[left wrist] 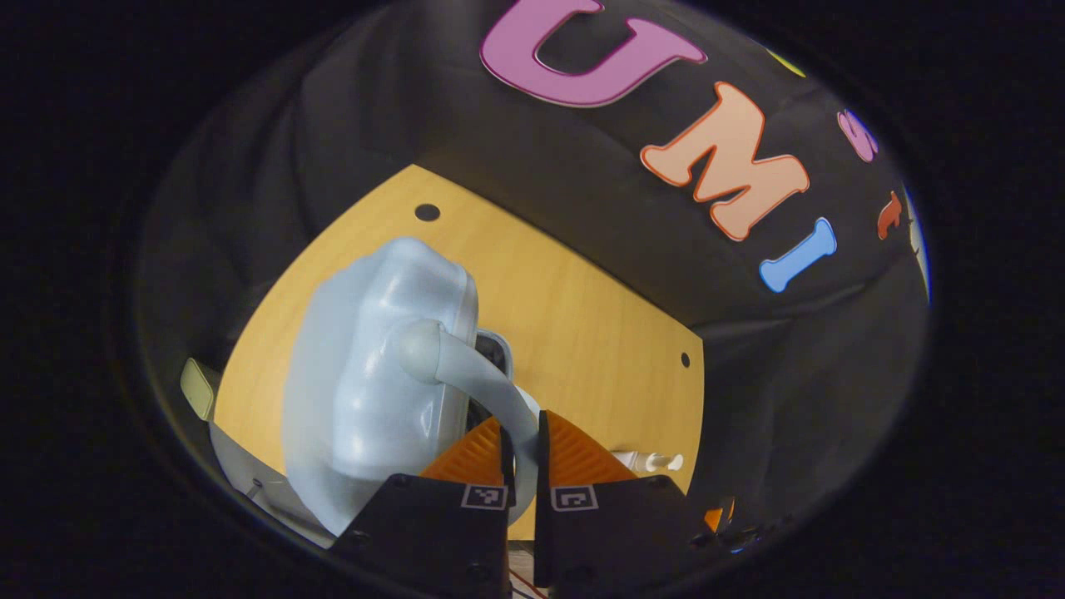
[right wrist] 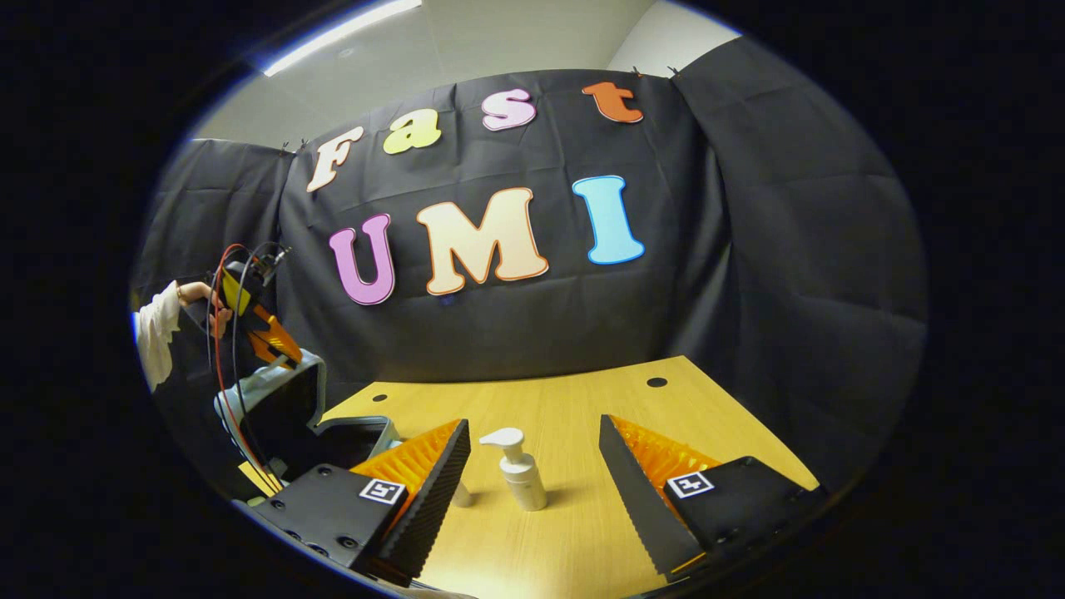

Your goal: First open the suitcase, pack the skin care products into it, and then close the suitcase.

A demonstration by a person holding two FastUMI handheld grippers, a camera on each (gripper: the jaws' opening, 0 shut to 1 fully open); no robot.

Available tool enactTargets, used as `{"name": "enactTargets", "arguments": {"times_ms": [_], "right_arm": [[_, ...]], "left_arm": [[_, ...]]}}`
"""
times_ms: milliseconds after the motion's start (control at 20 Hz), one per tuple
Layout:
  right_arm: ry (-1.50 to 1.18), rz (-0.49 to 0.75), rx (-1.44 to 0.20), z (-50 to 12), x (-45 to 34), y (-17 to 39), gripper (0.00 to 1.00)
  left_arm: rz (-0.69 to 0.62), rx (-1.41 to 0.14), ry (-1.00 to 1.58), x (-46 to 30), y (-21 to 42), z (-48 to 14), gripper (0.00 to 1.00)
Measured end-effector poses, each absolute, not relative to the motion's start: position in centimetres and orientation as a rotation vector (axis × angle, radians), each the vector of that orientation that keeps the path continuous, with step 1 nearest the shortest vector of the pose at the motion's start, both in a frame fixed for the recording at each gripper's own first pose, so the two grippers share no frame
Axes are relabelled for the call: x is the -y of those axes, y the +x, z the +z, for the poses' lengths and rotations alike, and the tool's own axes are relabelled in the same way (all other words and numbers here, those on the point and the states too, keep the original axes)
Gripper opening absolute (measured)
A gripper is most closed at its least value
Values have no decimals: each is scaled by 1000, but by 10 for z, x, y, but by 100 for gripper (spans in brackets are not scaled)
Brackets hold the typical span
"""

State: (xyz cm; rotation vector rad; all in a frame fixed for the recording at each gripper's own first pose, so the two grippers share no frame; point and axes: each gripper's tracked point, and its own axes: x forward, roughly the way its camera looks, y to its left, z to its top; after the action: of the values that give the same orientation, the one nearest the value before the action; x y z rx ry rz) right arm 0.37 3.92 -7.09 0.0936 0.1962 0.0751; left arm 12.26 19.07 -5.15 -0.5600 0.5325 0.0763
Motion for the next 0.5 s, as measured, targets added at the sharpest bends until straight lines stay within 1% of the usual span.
{"name": "enactTargets", "arguments": {"times_ms": [50,100,150,200,250,300,500], "right_arm": [[95,81,-197,-71,-45,6,98],[95,85,-197,-71,-50,7,95],[97,91,-200,-71,-55,8,98],[102,96,-200,-70,-60,10,98],[108,99,-196,-68,-65,11,98],[114,101,-193,-66,-70,12,98],[128,90,-184,-61,-87,17,98]], "left_arm": [[94,-511,-558,-203,118,-48,5],[104,-504,-556,-215,111,-45,5],[104,-497,-555,-223,105,-44,5],[106,-489,-557,-231,100,-43,7],[111,-480,-556,-240,95,-42,5],[125,-471,-552,-252,91,-42,5],[240,-452,-514,-324,68,-51,5]]}}
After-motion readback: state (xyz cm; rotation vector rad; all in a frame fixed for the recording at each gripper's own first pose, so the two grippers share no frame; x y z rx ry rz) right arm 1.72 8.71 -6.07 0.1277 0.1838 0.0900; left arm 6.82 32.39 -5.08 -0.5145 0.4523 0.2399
